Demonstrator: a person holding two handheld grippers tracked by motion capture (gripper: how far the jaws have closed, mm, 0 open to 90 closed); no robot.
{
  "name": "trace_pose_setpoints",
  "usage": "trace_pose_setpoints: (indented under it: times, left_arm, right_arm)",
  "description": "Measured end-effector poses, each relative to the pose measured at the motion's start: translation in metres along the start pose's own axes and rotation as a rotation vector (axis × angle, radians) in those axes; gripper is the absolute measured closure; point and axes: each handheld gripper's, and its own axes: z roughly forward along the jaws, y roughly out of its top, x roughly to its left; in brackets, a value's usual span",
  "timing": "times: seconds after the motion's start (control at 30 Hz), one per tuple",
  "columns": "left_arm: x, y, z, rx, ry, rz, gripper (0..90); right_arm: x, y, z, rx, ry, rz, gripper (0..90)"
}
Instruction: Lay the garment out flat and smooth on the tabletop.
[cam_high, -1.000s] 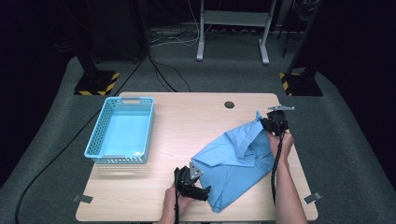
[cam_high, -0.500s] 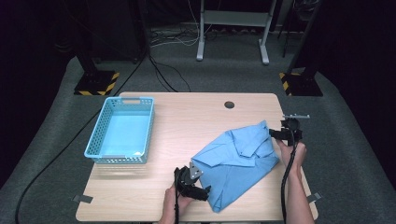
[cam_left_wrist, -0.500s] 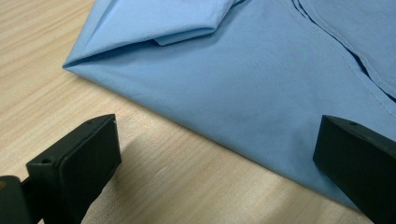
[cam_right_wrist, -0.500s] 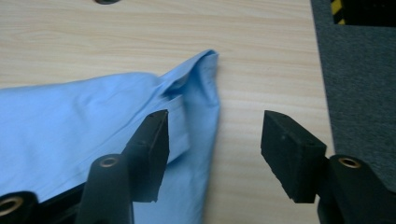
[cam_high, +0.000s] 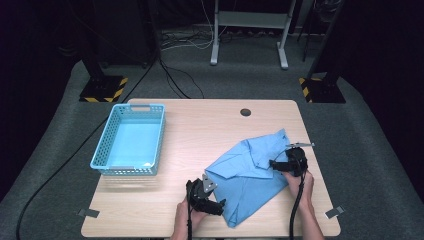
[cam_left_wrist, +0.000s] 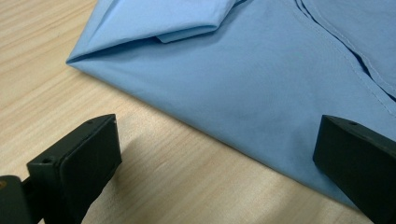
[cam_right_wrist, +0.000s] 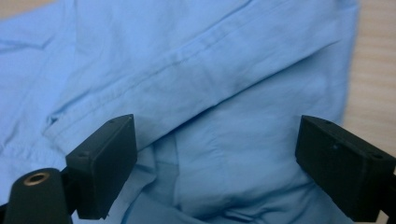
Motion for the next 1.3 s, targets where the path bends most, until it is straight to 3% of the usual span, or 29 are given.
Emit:
trace_pose_setpoints:
  times: [0.13,0.17,0.37,0.5,0.63,0.67,0.83,1.03,1.1,1.2,1.3]
  left_arm:
    - [-0.002,-0.003,-0.003,-0.001,0.004,-0.004,0.5]
    - [-0.002,-0.004,-0.004,-0.002,0.005,-0.004,0.5]
    - [-0.005,-0.012,-0.012,-0.001,0.006,-0.007,0.5]
    - [-0.003,-0.021,-0.021,0.0,0.005,-0.007,0.4]
    - [0.006,-0.023,-0.025,-0.036,-0.028,-0.06,0.5]
    - [0.009,-0.021,-0.025,-0.036,-0.018,-0.062,0.5]
    - [0.012,-0.012,-0.022,-0.038,0.017,-0.03,0.8]
    - [0.01,-0.011,-0.012,-0.007,0.021,-0.008,1.1]
    - [0.011,-0.011,-0.011,-0.004,0.018,-0.014,1.0]
    - [0.011,-0.011,-0.011,-0.004,0.018,-0.012,0.8]
    - [0.011,-0.011,-0.011,-0.004,0.018,-0.012,0.8]
  right_arm:
    - [0.016,-0.006,0.003,0.025,-0.052,-0.088,11.2]
    - [0.019,-0.007,0.003,0.019,-0.044,-0.094,11.1]
    - [0.028,-0.017,0.0,-0.015,-0.029,-0.112,11.2]
    - [0.044,-0.025,-0.003,-0.024,-0.019,-0.123,11.2]
    - [0.057,-0.03,-0.004,-0.039,-0.025,-0.114,10.6]
    - [0.059,-0.031,-0.004,-0.042,-0.025,-0.115,10.6]
    - [0.068,-0.032,-0.001,-0.057,-0.007,-0.136,10.2]
    - [0.066,-0.027,-0.001,-0.03,0.027,-0.162,8.8]
    - [0.067,-0.027,-0.006,-0.053,0.04,-0.162,8.2]
    - [0.079,-0.029,-0.016,-0.093,0.054,-0.215,9.1]
    - [0.1,-0.031,-0.014,-0.073,0.033,-0.31,13.6]
